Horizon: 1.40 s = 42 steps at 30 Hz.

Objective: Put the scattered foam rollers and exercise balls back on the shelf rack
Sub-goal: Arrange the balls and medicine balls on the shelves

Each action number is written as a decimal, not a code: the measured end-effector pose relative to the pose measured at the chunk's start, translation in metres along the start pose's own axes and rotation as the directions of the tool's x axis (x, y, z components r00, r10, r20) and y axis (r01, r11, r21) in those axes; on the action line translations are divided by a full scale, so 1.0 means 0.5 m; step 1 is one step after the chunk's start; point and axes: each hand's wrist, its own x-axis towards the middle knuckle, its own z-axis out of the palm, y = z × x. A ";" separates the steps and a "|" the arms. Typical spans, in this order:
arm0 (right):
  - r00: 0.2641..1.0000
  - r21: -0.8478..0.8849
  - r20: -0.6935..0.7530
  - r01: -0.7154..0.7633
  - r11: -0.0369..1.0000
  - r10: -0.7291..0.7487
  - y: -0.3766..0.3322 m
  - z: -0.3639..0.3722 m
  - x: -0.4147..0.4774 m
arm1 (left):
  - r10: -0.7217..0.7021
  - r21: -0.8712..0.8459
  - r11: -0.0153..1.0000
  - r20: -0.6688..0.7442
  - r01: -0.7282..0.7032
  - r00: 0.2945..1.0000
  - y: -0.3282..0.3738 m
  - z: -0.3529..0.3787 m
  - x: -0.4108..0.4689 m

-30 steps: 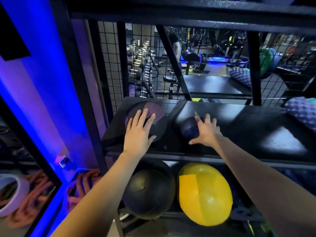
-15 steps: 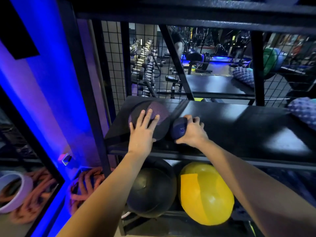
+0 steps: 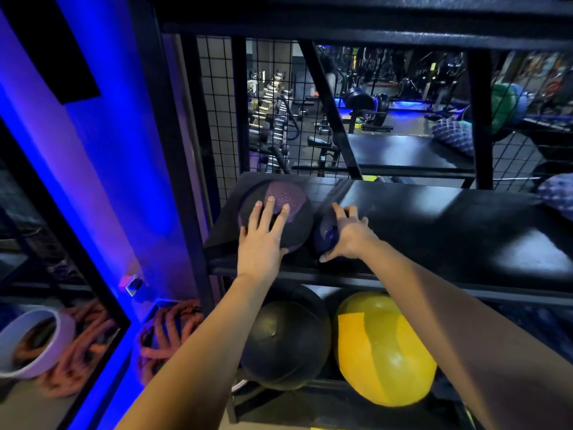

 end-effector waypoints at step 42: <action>0.989 0.316 0.146 -0.069 0.946 0.023 0.096 0.626 -0.138 | -0.345 -0.385 0.756 0.452 0.529 0.822 -0.137 0.462 -0.348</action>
